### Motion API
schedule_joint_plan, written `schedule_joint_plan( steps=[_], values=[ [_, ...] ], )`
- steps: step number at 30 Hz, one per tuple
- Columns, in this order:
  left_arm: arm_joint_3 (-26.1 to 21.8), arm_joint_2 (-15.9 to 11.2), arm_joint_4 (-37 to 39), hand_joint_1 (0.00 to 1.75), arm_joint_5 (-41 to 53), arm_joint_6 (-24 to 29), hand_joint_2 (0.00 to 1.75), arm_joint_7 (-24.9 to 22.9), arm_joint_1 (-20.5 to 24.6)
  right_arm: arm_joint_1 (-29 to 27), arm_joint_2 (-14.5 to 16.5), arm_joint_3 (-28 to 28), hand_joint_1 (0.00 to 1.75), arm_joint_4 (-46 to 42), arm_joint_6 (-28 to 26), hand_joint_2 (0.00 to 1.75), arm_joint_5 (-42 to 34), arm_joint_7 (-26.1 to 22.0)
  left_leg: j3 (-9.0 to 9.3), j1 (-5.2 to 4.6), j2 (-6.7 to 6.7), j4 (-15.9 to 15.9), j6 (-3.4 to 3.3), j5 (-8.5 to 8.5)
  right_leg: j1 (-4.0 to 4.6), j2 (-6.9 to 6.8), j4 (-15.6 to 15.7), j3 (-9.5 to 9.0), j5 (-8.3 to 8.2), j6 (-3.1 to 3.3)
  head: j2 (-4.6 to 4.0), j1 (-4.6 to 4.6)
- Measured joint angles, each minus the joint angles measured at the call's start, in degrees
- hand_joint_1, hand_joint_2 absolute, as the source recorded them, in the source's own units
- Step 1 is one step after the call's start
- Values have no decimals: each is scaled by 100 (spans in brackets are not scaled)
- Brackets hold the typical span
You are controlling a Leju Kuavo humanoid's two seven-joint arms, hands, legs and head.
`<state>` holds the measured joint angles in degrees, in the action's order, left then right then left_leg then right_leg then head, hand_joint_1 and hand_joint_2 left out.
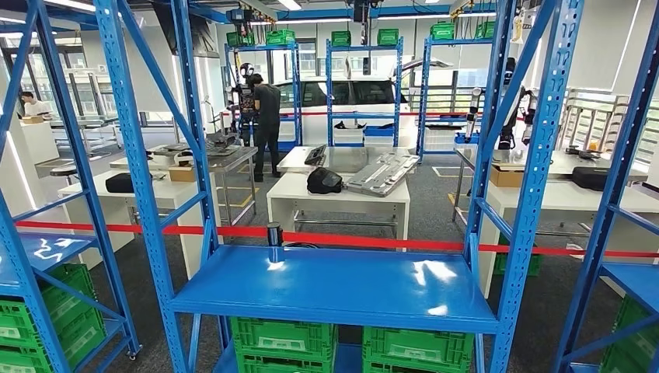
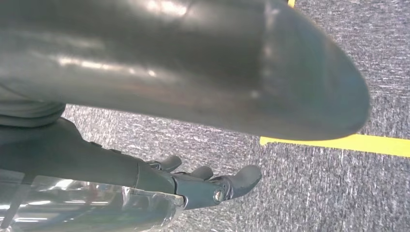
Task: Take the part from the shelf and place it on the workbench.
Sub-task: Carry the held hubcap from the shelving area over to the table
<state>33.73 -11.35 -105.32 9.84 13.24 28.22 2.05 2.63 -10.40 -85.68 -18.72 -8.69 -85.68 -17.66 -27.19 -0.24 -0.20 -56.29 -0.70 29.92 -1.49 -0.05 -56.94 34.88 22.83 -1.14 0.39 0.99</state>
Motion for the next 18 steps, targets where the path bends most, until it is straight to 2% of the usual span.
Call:
schedule_joint_plan(
  steps=[2,3,4,5,6,7,8,9,10,11,12,13,14,15,17,18],
  values=[
    [-10,-2,-1,175,1,-3,175,4,-2,-4,4,-1,0,4,5,0,0,1,-71,-16,13,39,-85,-124,-9,-4,28,27,-66,-67,-1,1],
    [-12,-1,-1,175,2,-4,175,7,0,-5,7,-1,0,7,10,0,1,1,-115,-9,25,73,-139,-204,-7,-4,-29,73,3,-62,-2,-5],
    [-11,3,-1,175,3,-4,175,11,5,-5,7,-1,0,10,17,0,1,2,-177,0,36,109,-186,-296,-1,-3,-192,150,172,-31,-3,-15],
    [-11,7,-1,175,4,-4,175,15,7,0,5,-1,0,14,26,0,2,2,-250,5,45,127,-222,-380,1,-3,-488,258,434,19,-4,-25],
    [-11,10,0,175,5,-4,175,19,9,2,1,-1,0,17,34,0,3,3,-345,-9,46,128,-251,-454,8,-1,-864,375,714,58,-4,-33],
    [-10,13,2,175,7,-4,175,22,7,2,-5,0,0,21,39,0,3,4,-444,-26,47,125,-262,-527,9,0,-1250,466,925,66,-4,-41],
    [-9,13,3,175,9,-4,175,23,6,2,-12,0,0,26,43,0,4,4,-543,-42,48,121,-268,-600,9,0,-1545,498,1028,44,-4,-43],
    [-7,14,5,175,10,-2,175,24,6,3,-19,0,0,31,44,0,5,4,-644,-55,48,114,-267,-671,9,0,-1661,438,1012,-3,-4,-46],
    [-5,14,7,175,11,2,175,24,6,7,-25,0,0,36,44,0,6,4,-741,-62,48,102,-260,-738,9,0,-1572,276,914,-57,-4,-48],
    [-5,14,7,175,11,6,175,25,7,15,-30,0,0,39,45,0,7,4,-835,-65,47,80,-248,-799,9,-1,-1290,19,800,-99,-4,-50],
    [-6,14,7,175,11,10,175,28,8,30,-37,0,0,42,45,0,9,4,-923,-67,46,44,-229,-851,10,-1,-859,-308,751,-108,-4,-54],
    [-9,13,7,175,11,13,175,34,9,47,-48,0,0,45,45,0,11,4,-997,-72,49,2,-206,-892,22,3,-427,-608,767,-83,-4,-54],
    [-11,11,7,175,11,15,175,43,9,61,-55,0,0,46,45,0,13,5,-1044,-77,54,-34,-177,-931,34,7,-100,-806,811,-46,-4,-50],
    [-13,10,6,175,11,20,175,54,9,72,-62,0,0,49,45,0,14,8,-1075,-75,59,-57,-145,-972,53,13,91,-906,863,-1,-4,-48],
    [-14,8,6,175,11,28,175,67,2,74,-64,0,0,51,48,0,16,15,-1098,-59,57,-63,-79,-1048,62,14,132,-860,829,74,-5,-40],
    [-16,5,5,175,11,33,175,69,-2,75,-63,-1,0,52,50,0,17,19,-1123,-43,44,-95,-40,-1007,55,9,127,-829,788,114,-7,-38]
  ],
)
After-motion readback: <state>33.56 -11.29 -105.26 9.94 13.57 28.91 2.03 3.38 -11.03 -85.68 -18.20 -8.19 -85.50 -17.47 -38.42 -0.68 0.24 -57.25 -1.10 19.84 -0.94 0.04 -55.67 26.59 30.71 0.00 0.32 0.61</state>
